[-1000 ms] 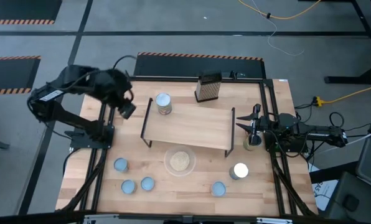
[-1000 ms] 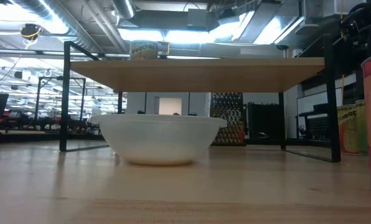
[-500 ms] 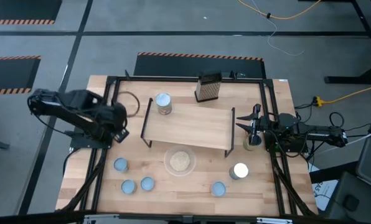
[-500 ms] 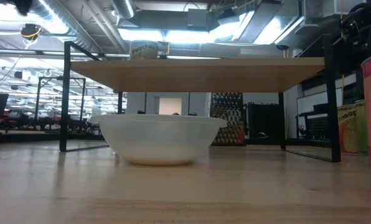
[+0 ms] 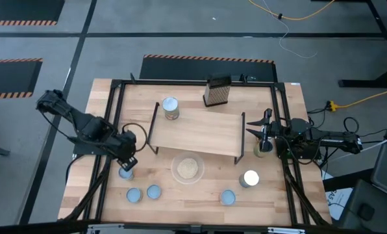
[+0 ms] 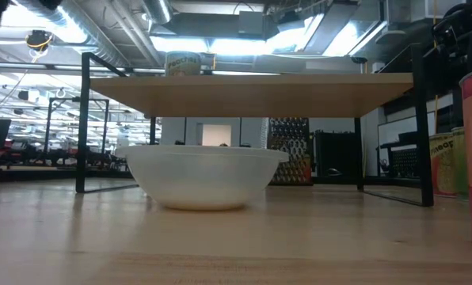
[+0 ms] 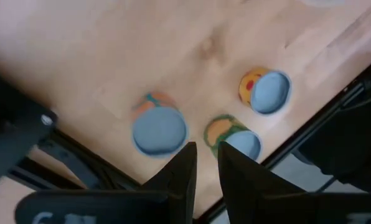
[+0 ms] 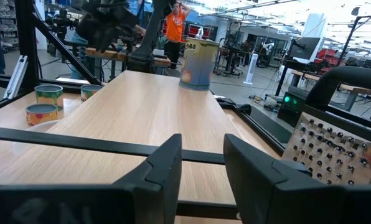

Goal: Pick and place cans onto a shelf
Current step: Put the small canned peaches on the shelf

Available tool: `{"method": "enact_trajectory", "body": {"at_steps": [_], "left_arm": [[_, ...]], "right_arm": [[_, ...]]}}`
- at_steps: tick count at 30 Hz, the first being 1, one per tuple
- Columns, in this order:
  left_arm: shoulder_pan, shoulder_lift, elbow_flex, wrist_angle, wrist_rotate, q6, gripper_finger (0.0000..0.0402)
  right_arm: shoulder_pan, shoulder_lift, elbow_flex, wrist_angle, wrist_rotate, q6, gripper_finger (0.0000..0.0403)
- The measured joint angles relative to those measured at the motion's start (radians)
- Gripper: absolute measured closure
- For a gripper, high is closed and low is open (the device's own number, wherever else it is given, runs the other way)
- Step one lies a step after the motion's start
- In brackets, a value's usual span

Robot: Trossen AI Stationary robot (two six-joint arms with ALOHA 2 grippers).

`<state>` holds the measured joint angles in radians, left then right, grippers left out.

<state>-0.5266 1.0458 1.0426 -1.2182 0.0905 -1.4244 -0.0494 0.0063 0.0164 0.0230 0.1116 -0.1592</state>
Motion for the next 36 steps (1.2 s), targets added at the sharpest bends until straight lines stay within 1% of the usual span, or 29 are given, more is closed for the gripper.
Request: {"method": "enact_trajectory", "body": {"at_steps": [5, 13, 18, 25, 27, 32, 36], "left_arm": [[-0.083, 0.002, -0.024, 0.05, 0.0, -0.167, 0.0343], [-0.184, 0.011, -0.091, 0.292, -0.002, -0.358, 0.0343], [-0.222, 0.073, -0.107, 0.409, -0.002, -0.4, 0.0343], [-0.259, 0.187, -0.107, 0.471, 0.013, -0.406, 0.0343], [-0.266, 0.217, -0.107, 0.47, 0.05, -0.425, 0.0343], [-0.283, 0.287, -0.107, 0.468, 0.181, -0.472, 0.0343], [-0.3, 0.336, -0.107, 0.468, 0.219, -0.504, 0.0343]], "right_arm": [[0.0, 0.0, 0.0, 0.0, 0.0, 0.0, 0.0279], [0.0, 0.0, 0.0, 0.0, 0.0, 0.0, 0.0279], [0.0, 0.0, 0.0, 0.0, 0.0, 0.0, 0.0279], [0.0, 0.0, 0.0, 0.0, 0.0, 0.0, 0.0279], [0.0, 0.0, 0.0, 0.0, 0.0, 0.0, 0.0279], [0.0, 0.0, 0.0, 0.0, 0.0, 0.0, 0.0279], [0.0, 0.0, 0.0, 0.0, 0.0, 0.0, 0.0279]]}}
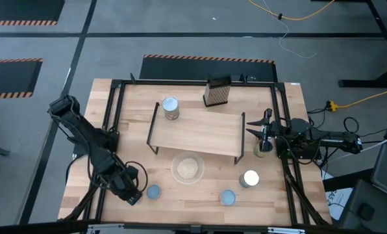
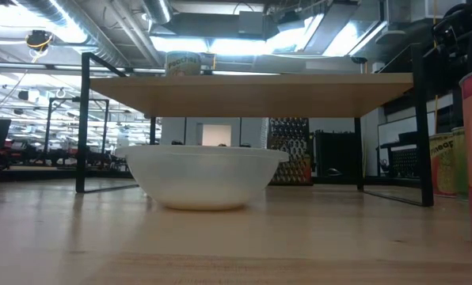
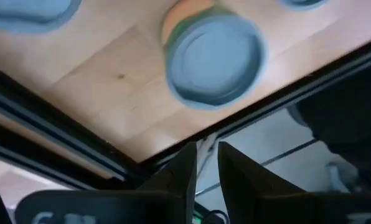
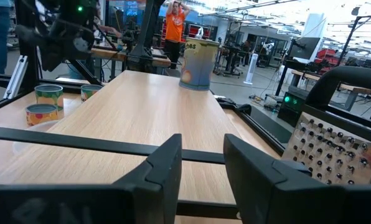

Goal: Pick and place cans onto a shelf
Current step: Put the small canned peaches on the shelf

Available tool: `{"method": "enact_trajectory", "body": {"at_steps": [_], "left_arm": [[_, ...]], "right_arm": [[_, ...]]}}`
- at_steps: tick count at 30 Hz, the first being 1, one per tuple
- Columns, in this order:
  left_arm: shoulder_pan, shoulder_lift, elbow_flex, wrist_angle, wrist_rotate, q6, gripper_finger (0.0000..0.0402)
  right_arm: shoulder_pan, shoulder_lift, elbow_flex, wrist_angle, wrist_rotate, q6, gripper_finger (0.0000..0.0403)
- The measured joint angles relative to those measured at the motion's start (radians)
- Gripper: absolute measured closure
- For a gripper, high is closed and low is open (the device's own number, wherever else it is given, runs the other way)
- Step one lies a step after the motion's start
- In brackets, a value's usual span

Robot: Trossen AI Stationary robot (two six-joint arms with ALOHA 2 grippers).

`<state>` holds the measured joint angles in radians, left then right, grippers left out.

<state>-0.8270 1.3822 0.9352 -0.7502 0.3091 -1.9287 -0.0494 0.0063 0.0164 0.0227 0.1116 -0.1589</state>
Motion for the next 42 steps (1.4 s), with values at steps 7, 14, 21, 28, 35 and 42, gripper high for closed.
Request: {"method": "enact_trajectory", "body": {"at_steps": [7, 14, 21, 28, 35, 42], "left_arm": [[-0.013, 0.078, 0.0, -0.009, -0.003, -0.003, 0.0343], [-0.012, 0.11, 0.0, -0.016, -0.01, -0.002, 0.0343], [-0.012, 0.111, 0.0, -0.021, -0.056, -0.002, 0.0343], [-0.012, 0.111, 0.0, -0.047, -0.092, -0.002, 0.0343], [-0.012, 0.111, 0.0, -0.055, -0.092, -0.002, 0.0343], [-0.012, 0.111, 0.0, -0.061, -0.148, 0.0, 0.0343]], "right_arm": [[0.0, 0.0, 0.0, 0.0, 0.0, 0.0, 0.0279], [0.0, 0.0, 0.0, 0.0, 0.0, 0.0, 0.0279], [0.0, 0.0, 0.0, 0.0, 0.0, 0.0, 0.0279], [0.0, 0.0, 0.0, 0.0, 0.0, 0.0, 0.0279], [0.0, 0.0, 0.0, 0.0, 0.0, 0.0, 0.0279], [0.0, 0.0, 0.0, 0.0, 0.0, 0.0, 0.0279]]}}
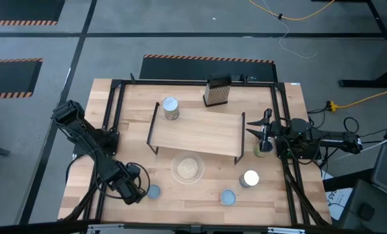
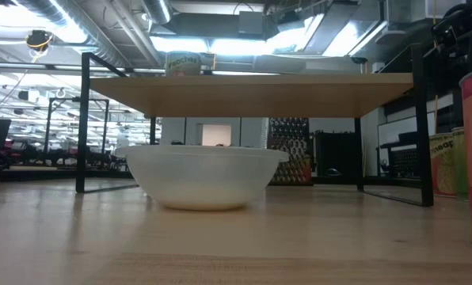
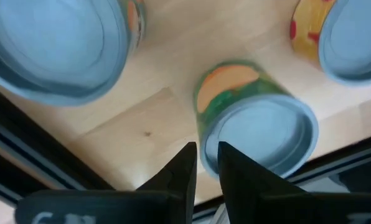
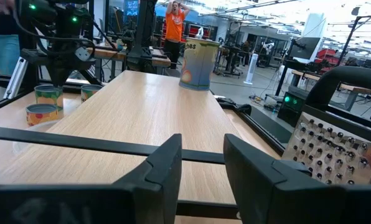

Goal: Pick and place cans onto a shelf
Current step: Put the small canned peaches on the shelf

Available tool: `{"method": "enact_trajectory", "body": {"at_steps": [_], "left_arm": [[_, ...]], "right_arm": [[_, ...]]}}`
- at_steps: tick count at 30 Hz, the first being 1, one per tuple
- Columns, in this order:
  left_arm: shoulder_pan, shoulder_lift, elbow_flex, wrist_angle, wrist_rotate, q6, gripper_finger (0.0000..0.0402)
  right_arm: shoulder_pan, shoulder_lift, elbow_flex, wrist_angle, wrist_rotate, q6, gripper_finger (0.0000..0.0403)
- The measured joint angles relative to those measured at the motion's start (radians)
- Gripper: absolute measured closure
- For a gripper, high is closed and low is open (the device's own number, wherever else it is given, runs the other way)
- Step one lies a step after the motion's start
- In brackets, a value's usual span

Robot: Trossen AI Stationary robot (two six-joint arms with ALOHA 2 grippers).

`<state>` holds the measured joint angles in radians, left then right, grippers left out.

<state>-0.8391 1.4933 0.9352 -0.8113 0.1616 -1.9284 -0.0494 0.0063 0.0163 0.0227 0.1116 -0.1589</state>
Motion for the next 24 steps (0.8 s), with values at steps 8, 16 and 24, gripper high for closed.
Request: {"method": "enact_trajectory", "body": {"at_steps": [8, 16, 24], "left_arm": [[0.0, 0.0, 0.0, -0.007, -0.021, 0.001, 0.0343], [0.0, 0.0, -0.027, -0.004, -0.021, 0.001, 0.0343], [0.0, -0.002, -0.039, -0.001, -0.021, 0.001, 0.0348]], "right_arm": [[0.0, 0.0, 0.0, 0.0, 0.0, 0.0, 0.0279], [0.0, 0.0, 0.0, 0.0, 0.0, 0.0, 0.0279], [0.0, 0.0, 0.0, 0.0, 0.0, 0.0, 0.0279]]}}
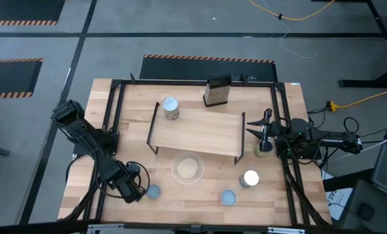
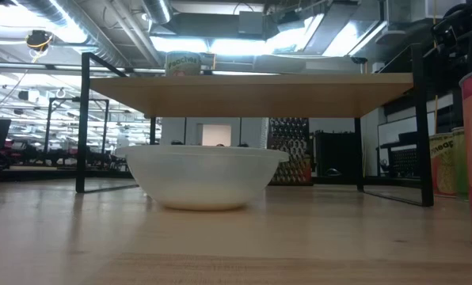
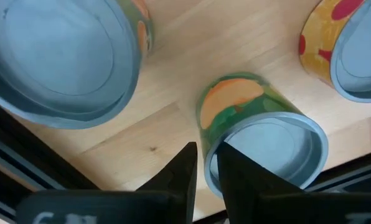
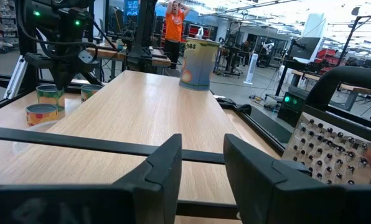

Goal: Pick and place cans onto a shelf
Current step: Put the small canned peaches on the shelf

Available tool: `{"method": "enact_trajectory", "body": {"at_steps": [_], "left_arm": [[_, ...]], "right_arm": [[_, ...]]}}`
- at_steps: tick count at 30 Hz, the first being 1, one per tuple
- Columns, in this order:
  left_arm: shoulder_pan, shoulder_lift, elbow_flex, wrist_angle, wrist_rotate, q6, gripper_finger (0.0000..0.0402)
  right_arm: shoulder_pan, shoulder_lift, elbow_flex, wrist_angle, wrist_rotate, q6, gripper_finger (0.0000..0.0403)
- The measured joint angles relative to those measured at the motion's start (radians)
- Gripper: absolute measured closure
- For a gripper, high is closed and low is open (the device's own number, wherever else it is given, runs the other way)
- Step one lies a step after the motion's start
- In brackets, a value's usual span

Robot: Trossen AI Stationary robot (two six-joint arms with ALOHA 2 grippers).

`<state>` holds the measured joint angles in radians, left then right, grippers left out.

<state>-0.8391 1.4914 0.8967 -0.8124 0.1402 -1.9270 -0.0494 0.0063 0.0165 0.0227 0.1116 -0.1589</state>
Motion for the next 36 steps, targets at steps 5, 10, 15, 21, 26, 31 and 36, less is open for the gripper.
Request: {"method": "enact_trajectory", "body": {"at_steps": [5, 10, 15, 21, 26, 31, 36], "left_arm": [[0.0, 0.0, 0.0, 0.0, 0.0, 0.0, 0.0378], [0.0, 0.0, 0.0, 0.0, -0.004, -0.001, 0.0393], [0.003, 0.0, 0.003, 0.009, -0.002, 0.003, 0.0391], [0.008, 0.001, 0.058, 0.011, -0.001, 0.056, 0.0396], [0.008, 0.001, 0.119, 0.01, 0.001, 0.101, 0.0398], [0.009, 0.001, 0.199, 0.009, 0.001, 0.165, 0.0396], [0.044, 0.001, 0.286, 0.01, 0.004, 0.28, 0.0399]], "right_arm": [[0.0, 0.0, 0.0, 0.0, 0.0, 0.0, 0.0279], [0.0, 0.0, 0.0, 0.0, 0.0, 0.0, 0.0279], [0.0, 0.0, 0.0, 0.0, 0.0, 0.0, 0.0279], [0.0, 0.0, 0.0, 0.0, 0.0, 0.0, 0.0279], [0.0, 0.0, 0.0, 0.0, 0.0, 0.0, 0.0279], [0.0, 0.0, 0.0, 0.0, 0.0, 0.0, 0.0279], [0.0, 0.0, 0.0, 0.0, 0.0, 0.0, 0.0279]]}}
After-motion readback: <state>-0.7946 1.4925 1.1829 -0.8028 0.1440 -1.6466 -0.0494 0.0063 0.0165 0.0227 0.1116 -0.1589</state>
